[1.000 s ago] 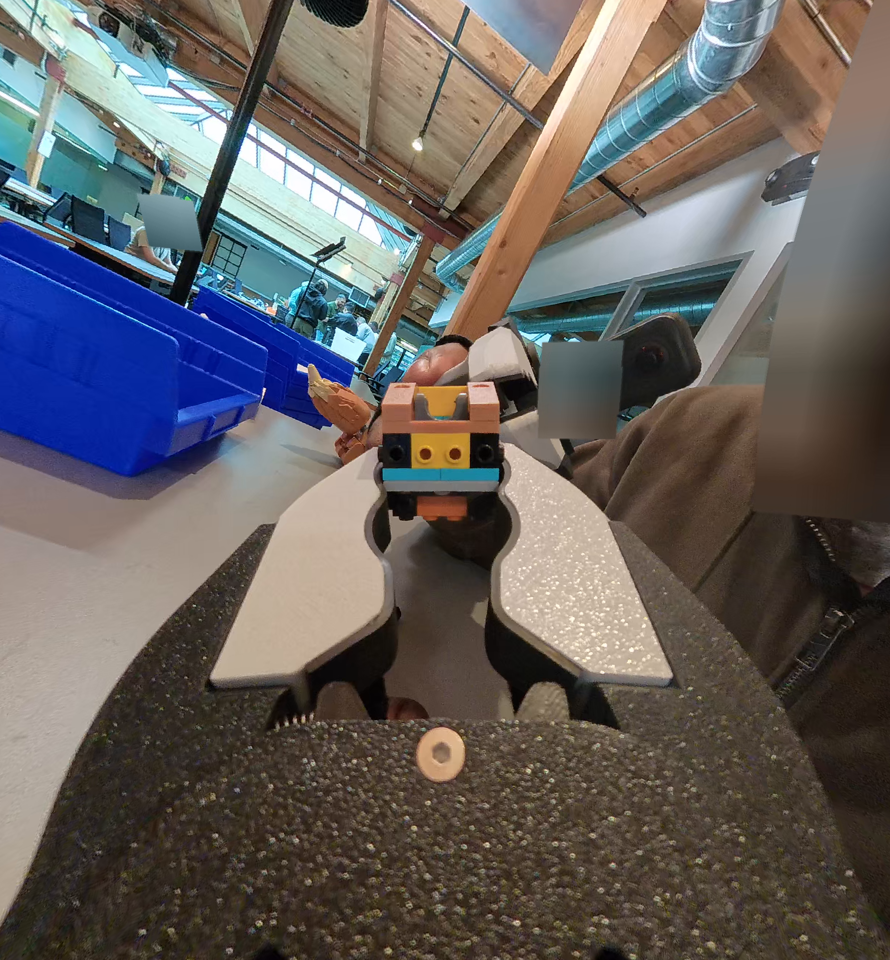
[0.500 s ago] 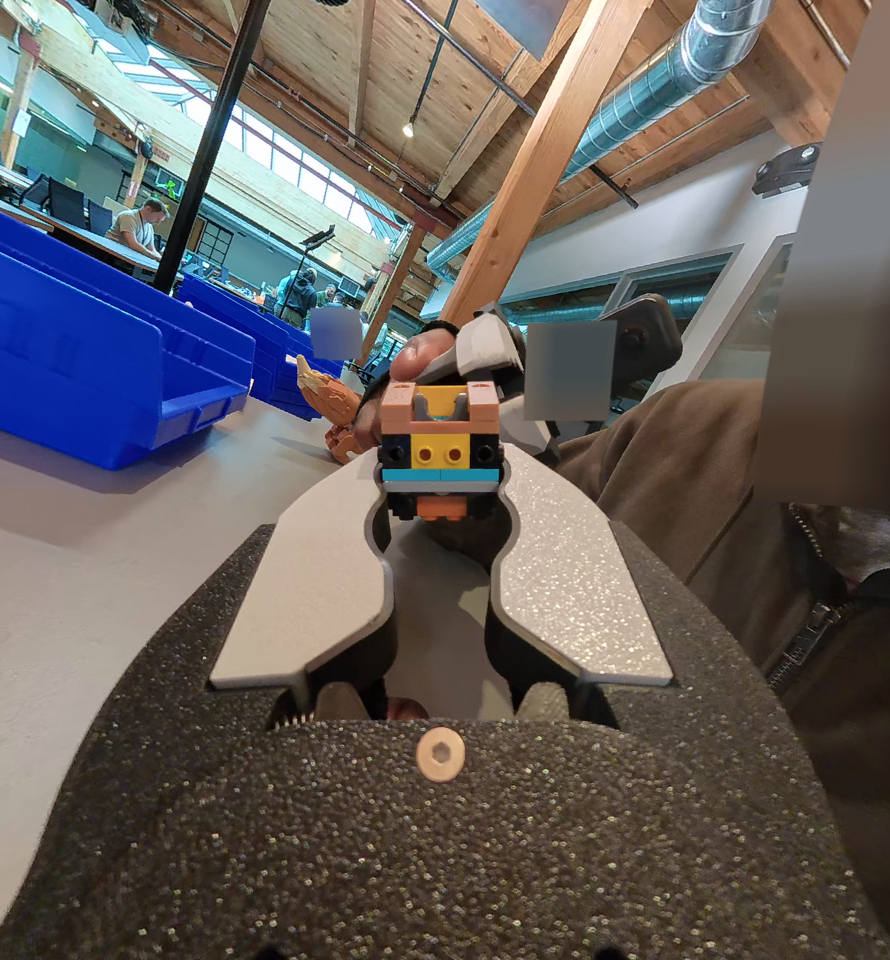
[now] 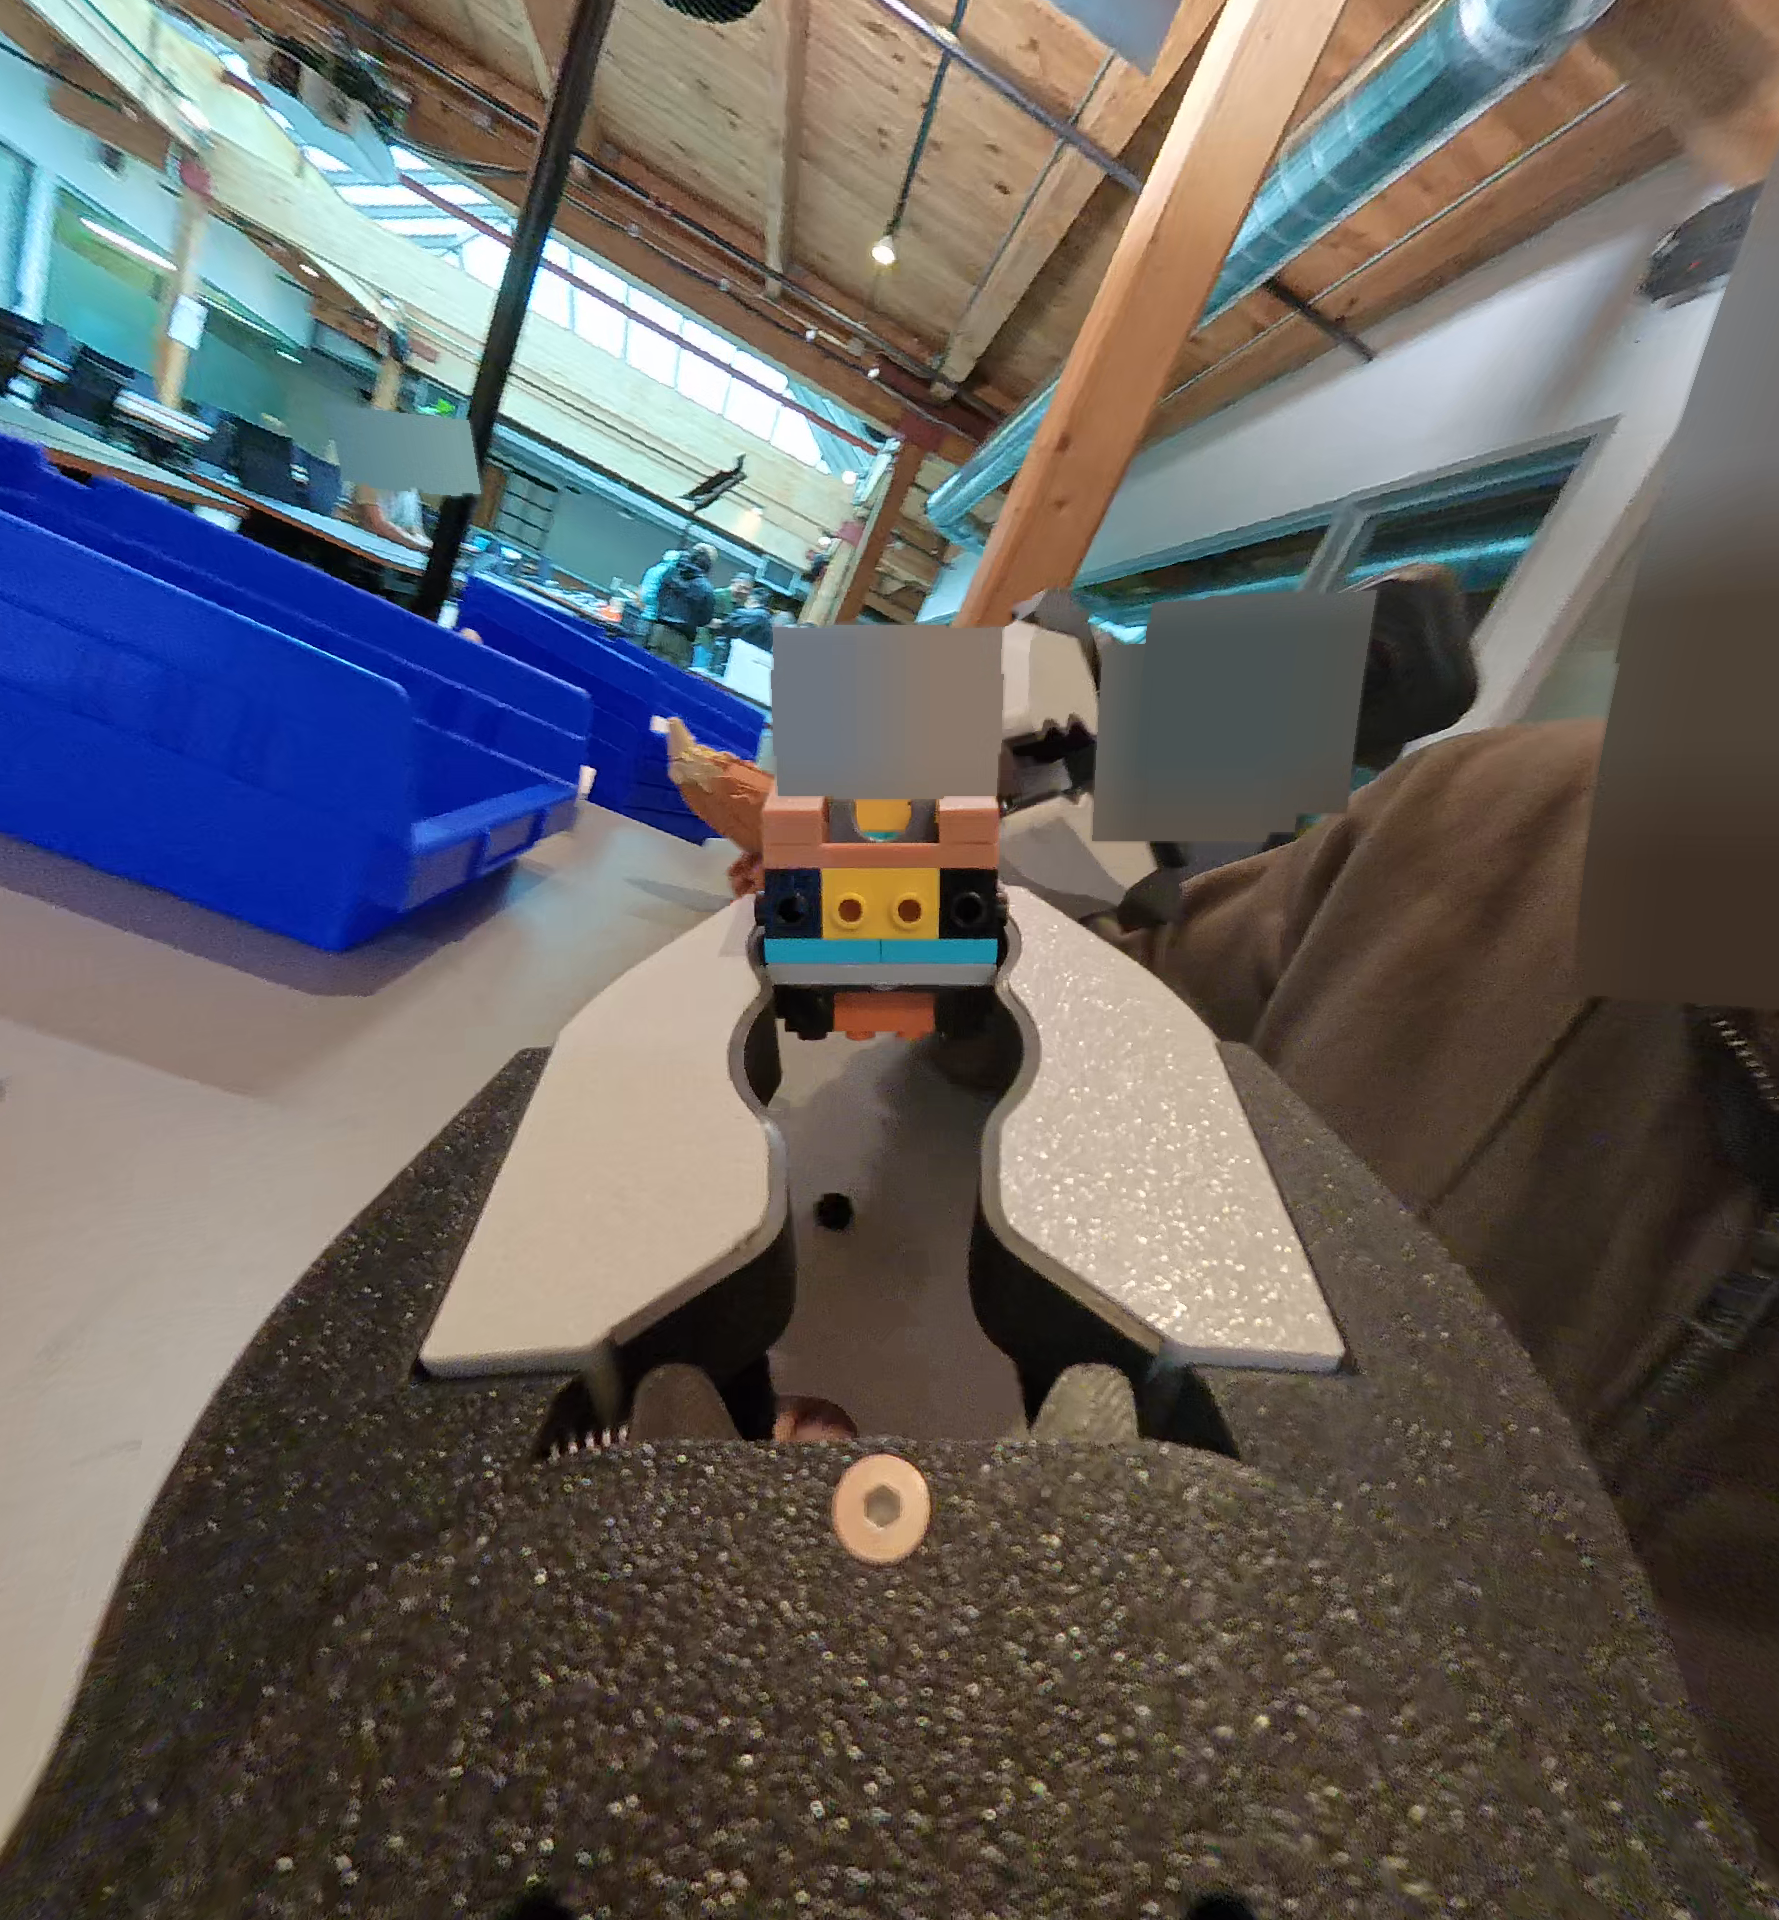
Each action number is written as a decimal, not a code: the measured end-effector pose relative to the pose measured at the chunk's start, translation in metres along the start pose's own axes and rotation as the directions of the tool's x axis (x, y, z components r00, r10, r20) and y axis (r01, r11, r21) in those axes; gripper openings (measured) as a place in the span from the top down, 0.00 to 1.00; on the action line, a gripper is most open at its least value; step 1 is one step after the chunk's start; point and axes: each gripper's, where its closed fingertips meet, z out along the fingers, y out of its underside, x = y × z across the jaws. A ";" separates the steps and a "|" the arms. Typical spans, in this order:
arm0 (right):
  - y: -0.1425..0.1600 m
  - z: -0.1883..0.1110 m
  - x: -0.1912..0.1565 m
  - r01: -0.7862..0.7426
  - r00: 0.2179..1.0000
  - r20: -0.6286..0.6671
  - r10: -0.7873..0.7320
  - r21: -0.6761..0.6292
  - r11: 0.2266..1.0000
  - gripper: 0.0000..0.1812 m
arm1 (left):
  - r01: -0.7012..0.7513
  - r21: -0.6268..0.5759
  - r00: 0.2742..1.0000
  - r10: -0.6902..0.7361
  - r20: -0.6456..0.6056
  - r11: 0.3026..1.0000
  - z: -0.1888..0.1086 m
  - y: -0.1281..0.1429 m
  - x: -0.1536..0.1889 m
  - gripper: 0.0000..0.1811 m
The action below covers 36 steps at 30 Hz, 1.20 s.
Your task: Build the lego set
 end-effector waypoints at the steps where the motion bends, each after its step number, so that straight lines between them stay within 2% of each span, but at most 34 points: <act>1: 0.002 0.000 0.002 0.008 1.000 -0.012 -0.008 -0.022 1.000 0.95 | -0.039 -0.009 0.999 0.039 0.034 0.999 0.000 0.000 -0.003 0.80; 6: 0.023 0.000 0.012 0.068 0.994 -0.071 -0.084 -0.196 0.978 0.95 | -0.239 -0.075 0.946 0.249 0.208 0.968 -0.002 0.000 -0.016 0.80; 12: 0.041 0.003 0.008 0.110 0.989 -0.061 -0.136 -0.314 0.943 0.95 | -0.330 -0.156 0.890 0.362 0.277 0.931 -0.001 0.005 -0.023 0.80; 22: 0.043 0.004 -0.002 0.186 0.978 -0.021 -0.206 -0.345 0.920 0.95 | -0.315 -0.187 0.884 0.359 0.300 0.931 -0.001 0.009 -0.028 0.79; 29: 0.037 0.003 -0.001 0.182 0.979 -0.026 -0.201 -0.321 0.930 0.95 | -0.308 -0.201 0.881 0.359 0.310 0.930 -0.002 0.010 -0.030 0.79; 36: 0.047 0.001 0.004 0.194 0.974 -0.037 -0.223 -0.372 0.908 0.95 | -0.326 -0.214 0.868 0.381 0.319 0.921 -0.002 0.010 -0.031 0.79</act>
